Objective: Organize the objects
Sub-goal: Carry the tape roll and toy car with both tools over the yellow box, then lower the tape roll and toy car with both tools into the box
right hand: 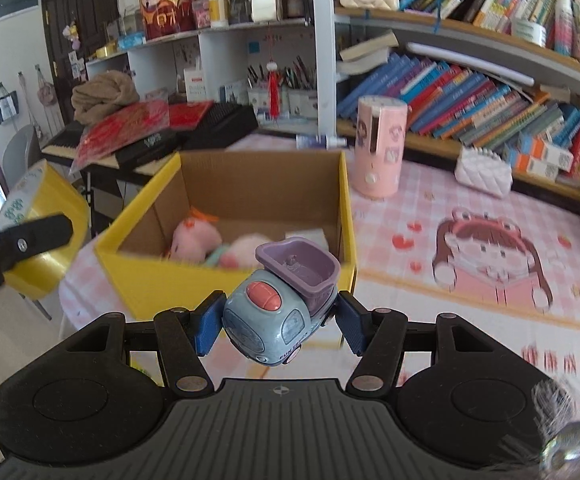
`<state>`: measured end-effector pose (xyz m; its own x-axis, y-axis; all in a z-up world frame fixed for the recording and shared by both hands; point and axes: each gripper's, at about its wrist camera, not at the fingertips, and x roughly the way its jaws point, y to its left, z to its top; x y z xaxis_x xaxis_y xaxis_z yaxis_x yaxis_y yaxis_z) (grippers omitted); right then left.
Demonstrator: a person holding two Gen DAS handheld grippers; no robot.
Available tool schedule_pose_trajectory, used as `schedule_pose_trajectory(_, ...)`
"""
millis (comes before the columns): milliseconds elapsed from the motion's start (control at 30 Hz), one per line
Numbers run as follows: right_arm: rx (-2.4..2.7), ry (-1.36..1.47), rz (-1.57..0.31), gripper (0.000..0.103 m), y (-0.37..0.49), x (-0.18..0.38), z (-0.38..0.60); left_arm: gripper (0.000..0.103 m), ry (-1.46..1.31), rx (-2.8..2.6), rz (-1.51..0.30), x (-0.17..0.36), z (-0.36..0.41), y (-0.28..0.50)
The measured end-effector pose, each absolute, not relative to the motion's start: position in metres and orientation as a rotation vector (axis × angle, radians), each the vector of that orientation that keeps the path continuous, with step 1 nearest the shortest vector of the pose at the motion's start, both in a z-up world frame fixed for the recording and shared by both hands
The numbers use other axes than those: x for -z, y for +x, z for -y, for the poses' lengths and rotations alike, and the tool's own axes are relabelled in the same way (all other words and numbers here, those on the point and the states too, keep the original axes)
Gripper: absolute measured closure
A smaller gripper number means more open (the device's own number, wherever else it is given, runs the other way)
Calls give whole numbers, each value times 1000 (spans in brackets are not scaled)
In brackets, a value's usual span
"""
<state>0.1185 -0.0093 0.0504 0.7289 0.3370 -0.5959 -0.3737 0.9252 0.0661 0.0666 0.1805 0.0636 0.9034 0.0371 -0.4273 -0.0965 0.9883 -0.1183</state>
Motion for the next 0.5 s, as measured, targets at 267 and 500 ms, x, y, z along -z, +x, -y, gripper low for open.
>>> schedule_pose_trajectory(267, -420, -89, -628, 46, 169, -50, 4, 14, -106, -83, -471, -53, -171, 114)
schedule_pose_trajectory(500, -457, -125, -641, 46, 203, -42, -5, 14, -58, -95, -509, -39, -160, 142)
